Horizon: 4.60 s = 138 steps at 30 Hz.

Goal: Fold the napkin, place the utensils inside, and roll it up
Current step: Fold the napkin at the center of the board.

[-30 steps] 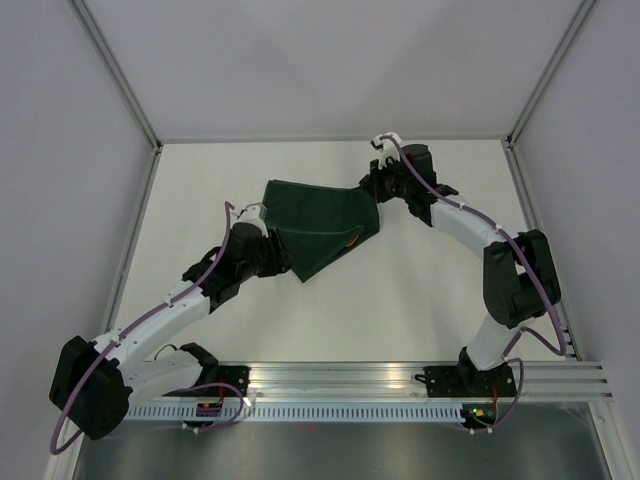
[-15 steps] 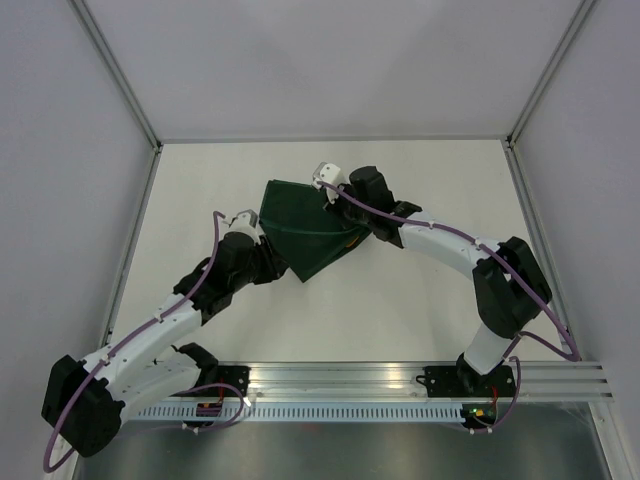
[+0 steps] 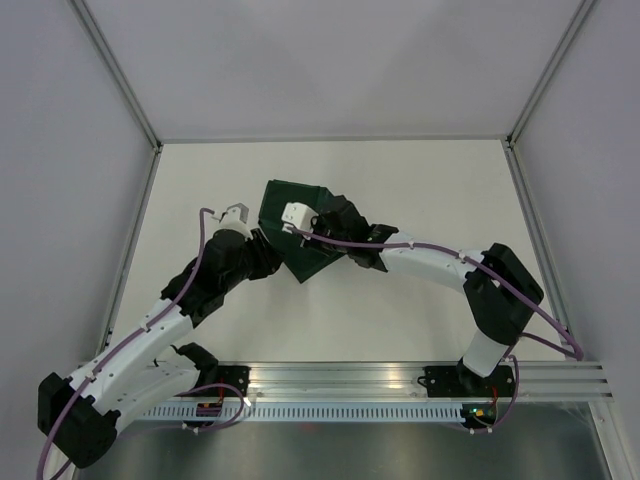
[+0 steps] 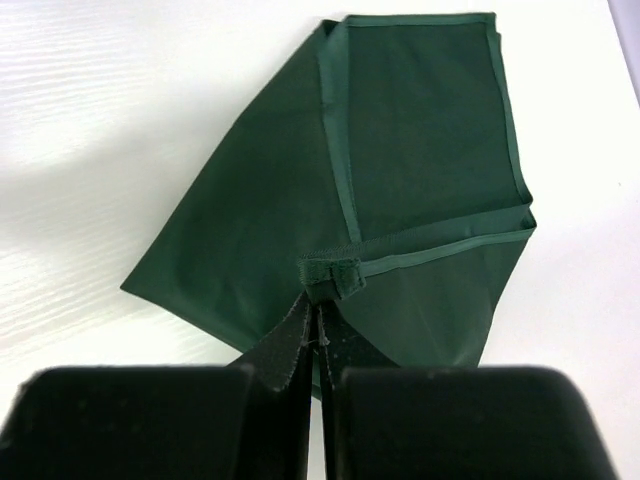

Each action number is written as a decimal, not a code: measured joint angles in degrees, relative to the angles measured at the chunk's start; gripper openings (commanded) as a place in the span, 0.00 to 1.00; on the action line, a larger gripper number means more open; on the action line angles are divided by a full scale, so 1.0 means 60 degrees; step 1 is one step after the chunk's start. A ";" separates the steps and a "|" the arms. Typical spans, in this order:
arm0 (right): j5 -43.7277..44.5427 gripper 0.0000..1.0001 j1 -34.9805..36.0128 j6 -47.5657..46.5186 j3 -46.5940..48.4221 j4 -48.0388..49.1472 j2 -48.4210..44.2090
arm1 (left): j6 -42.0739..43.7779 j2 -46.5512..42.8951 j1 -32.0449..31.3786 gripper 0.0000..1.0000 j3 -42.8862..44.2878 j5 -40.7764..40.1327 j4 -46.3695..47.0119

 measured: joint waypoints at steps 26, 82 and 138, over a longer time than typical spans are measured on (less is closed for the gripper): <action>0.0164 0.16 0.0477 0.0401 0.0408 -0.0011 0.1920 | -0.0004 -0.0889 0.0000 0.45 0.0597 -0.0331 -0.0616; -0.1242 0.48 -0.3887 0.2583 0.2011 -0.2721 0.2998 | 0.2707 0.9194 -0.1257 0.38 0.4535 -0.2004 0.0597; -0.0586 0.33 -0.3858 0.1177 -0.1392 -0.2295 0.0393 | 0.5399 0.9169 -0.1432 0.38 0.3690 0.1195 0.2142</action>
